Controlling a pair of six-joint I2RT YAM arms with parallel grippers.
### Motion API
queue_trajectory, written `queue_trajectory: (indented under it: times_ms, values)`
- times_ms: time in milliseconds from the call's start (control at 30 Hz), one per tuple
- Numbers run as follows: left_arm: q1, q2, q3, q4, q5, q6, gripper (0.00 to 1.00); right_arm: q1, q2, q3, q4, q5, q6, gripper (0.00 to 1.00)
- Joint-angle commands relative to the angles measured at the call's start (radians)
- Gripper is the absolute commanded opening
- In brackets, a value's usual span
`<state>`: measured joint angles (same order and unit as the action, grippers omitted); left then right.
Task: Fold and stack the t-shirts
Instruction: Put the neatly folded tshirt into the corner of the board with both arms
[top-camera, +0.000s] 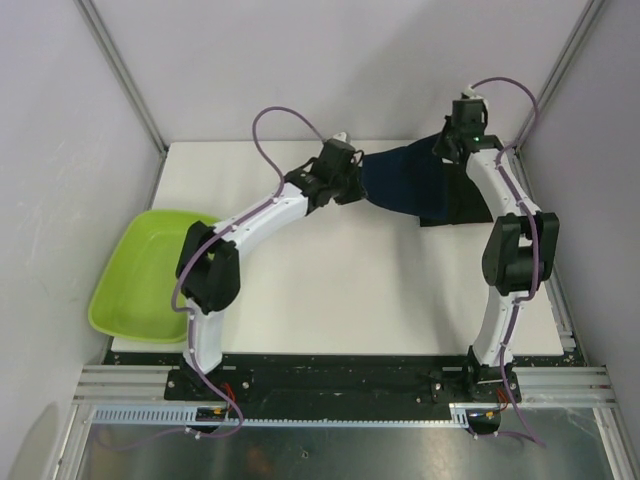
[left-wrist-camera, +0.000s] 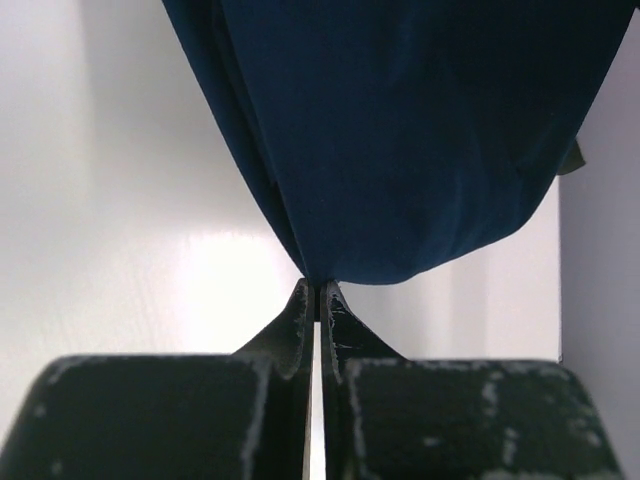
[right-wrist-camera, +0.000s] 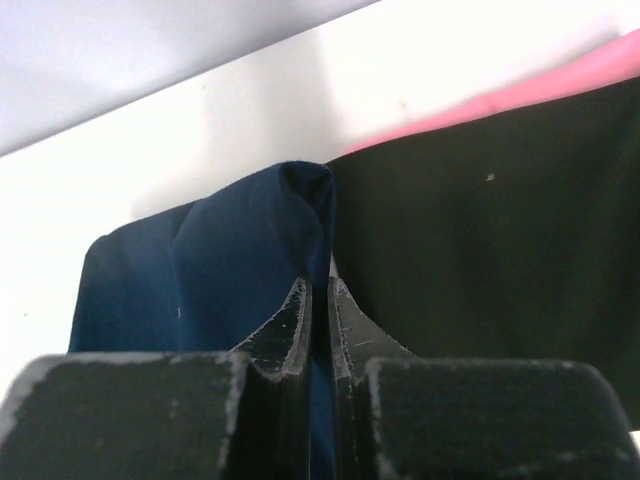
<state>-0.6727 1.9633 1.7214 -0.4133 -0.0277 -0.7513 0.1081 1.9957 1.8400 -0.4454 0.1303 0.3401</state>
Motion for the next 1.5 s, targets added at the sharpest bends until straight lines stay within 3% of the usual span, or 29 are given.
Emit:
queue_trajectory:
  times_ms: [0, 467, 700, 1100, 1467]
  values:
    - [-0.036, 0.069, 0.152, 0.018, -0.033, 0.009, 0.00, -0.054, -0.078, 0.046, 0.063, -0.004, 0.011, 0.00]
    - [-0.118, 0.388, 0.604, 0.018, -0.065, -0.022, 0.00, -0.225, -0.051, 0.088, 0.109, -0.059, 0.060, 0.00]
    - [-0.137, 0.472, 0.737, 0.027, -0.078, -0.033, 0.00, -0.283, -0.036, 0.118, 0.117, -0.085, 0.071, 0.00]
    - [-0.157, 0.579, 0.770, 0.140, -0.049, -0.061, 0.00, -0.346, 0.016, 0.108, 0.171, -0.117, 0.101, 0.00]
    - [-0.173, 0.662, 0.704, 0.161, -0.006, -0.119, 0.00, -0.368, 0.193, 0.173, 0.157, -0.144, 0.092, 0.00]
